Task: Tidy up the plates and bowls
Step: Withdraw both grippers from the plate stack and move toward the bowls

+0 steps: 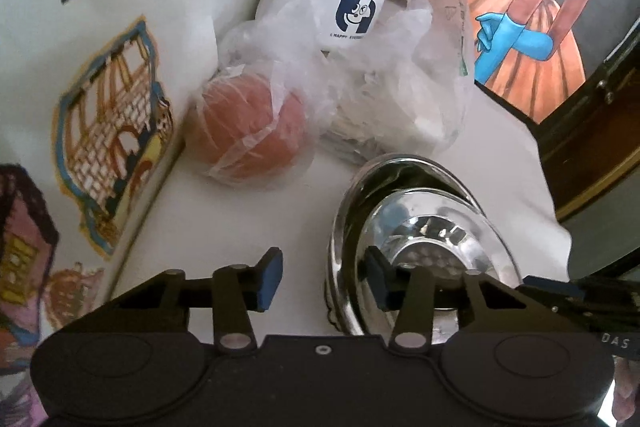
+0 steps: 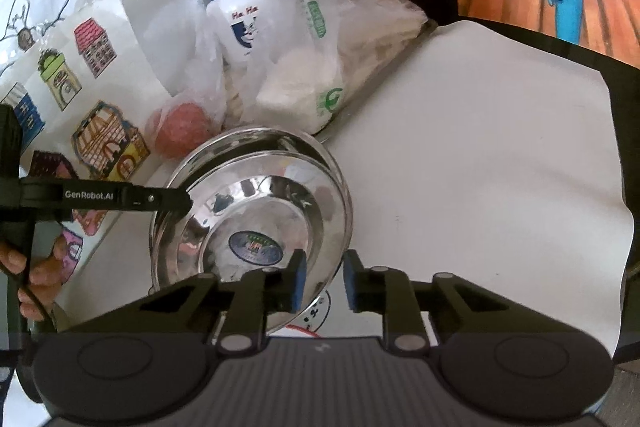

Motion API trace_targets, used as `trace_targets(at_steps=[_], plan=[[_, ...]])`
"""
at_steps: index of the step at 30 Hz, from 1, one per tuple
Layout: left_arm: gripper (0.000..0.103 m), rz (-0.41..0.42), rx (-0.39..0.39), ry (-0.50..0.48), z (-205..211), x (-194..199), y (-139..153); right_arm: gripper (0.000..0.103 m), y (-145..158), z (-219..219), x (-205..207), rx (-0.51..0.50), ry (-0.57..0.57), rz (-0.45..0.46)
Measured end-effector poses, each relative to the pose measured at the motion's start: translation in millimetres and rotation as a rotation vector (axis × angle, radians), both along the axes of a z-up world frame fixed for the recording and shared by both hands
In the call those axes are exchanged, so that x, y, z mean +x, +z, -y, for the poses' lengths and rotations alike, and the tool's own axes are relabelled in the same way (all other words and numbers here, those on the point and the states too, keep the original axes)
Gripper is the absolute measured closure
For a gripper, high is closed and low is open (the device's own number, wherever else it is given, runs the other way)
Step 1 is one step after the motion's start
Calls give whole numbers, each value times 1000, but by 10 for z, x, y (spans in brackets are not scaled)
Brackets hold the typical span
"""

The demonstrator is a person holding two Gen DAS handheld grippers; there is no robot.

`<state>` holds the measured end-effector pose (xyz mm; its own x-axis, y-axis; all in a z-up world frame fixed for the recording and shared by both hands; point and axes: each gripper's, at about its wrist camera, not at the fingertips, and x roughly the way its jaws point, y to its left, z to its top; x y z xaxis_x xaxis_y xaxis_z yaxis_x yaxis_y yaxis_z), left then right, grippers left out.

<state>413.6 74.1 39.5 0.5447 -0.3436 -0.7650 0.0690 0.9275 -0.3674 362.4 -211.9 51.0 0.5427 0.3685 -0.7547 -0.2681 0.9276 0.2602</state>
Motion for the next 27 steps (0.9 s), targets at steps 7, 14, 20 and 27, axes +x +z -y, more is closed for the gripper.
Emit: trace_targets(at_steps=[7,14,20,27], plan=[[61,-27,-23,-9,-13,54,-86,89,13,9,93,10,-25,15],[61,-4,-20,-11,-60,42,-43,89,-87,-40,179,19,-24,16],[57,23,-9,-10,-45,22,68,86,-53,-32,140,25,-29,46],[46,62,-23,1,-51,-122,186,71,107,-32,-87,38,-26,101]])
